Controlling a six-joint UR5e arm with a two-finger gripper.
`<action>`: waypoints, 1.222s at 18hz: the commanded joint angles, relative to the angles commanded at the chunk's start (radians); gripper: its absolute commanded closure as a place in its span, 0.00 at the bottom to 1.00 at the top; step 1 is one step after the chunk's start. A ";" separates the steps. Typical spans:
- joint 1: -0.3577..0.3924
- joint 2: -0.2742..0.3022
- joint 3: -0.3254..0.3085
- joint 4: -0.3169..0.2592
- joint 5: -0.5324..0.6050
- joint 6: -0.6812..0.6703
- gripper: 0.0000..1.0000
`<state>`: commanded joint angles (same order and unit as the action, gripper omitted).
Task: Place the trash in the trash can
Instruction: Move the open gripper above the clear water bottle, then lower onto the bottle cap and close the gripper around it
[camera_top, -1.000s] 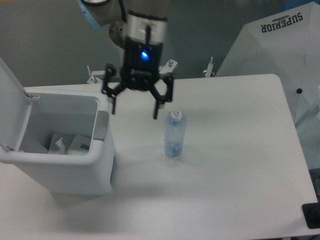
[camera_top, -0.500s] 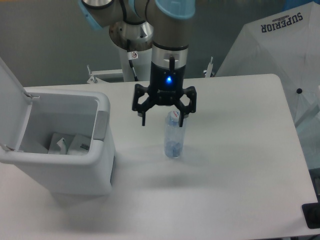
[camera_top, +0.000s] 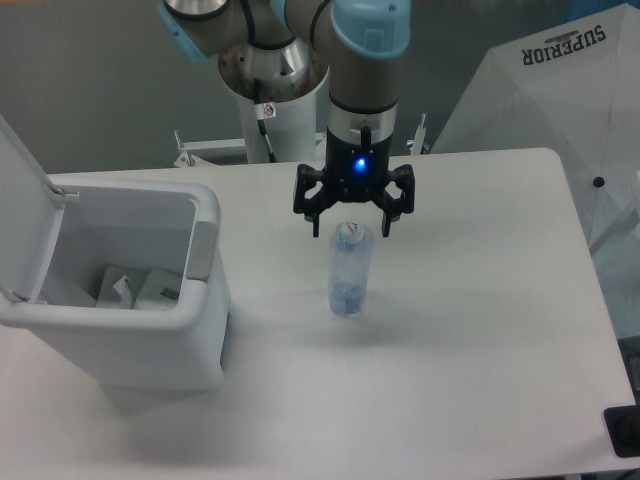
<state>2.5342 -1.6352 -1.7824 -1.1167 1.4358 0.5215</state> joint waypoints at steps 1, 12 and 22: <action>0.000 0.000 -0.009 0.000 0.000 0.011 0.00; -0.005 -0.012 -0.019 -0.003 0.041 0.028 0.38; -0.003 -0.012 -0.006 0.002 0.035 0.029 0.84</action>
<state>2.5311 -1.6475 -1.7887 -1.1152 1.4711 0.5507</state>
